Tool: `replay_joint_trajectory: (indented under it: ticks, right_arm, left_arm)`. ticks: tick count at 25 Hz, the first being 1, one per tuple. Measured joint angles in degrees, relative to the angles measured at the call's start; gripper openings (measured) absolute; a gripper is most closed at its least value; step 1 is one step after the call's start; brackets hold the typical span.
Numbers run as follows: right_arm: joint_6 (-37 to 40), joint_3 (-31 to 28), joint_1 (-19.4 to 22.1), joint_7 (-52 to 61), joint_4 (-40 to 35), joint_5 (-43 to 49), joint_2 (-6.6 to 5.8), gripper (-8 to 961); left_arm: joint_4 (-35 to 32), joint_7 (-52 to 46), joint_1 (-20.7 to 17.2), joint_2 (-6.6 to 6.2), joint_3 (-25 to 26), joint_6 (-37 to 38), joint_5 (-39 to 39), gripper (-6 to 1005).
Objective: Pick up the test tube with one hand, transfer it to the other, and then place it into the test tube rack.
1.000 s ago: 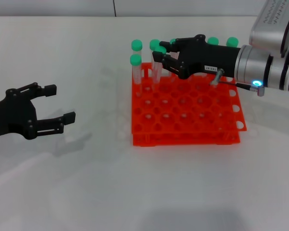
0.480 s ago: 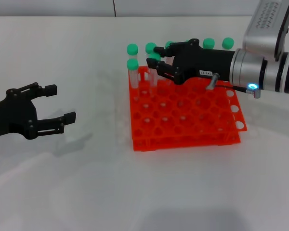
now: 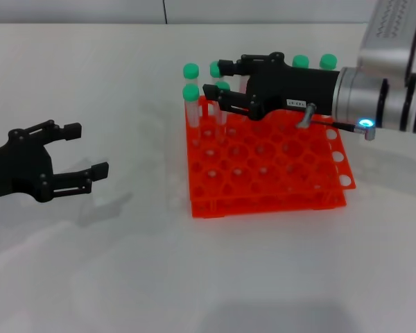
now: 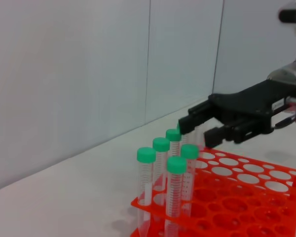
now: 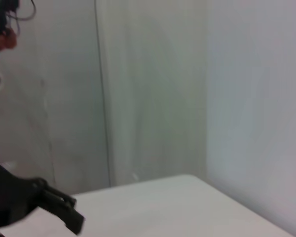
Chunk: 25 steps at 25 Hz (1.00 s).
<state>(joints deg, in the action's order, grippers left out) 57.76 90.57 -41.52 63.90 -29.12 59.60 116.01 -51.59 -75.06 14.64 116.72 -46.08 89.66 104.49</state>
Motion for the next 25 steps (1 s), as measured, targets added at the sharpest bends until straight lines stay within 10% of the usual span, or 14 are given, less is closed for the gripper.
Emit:
replay_joint_trajectory:
  ticks: [16,25]
  right_arm:
    - [12.5,-2.1,9.2,3.7,-6.1,2.9,-7.06,635]
    - [20.0,-16.6,11.7,4.9,-5.3,19.7,-7.35,841]
  left_arm:
    - [0.0,-1.7,0.3,-0.62,0.1,0.7,-0.4,887]
    - [0.2,-3.0,1.3,-1.05,0.1,2.0,-0.2,887]
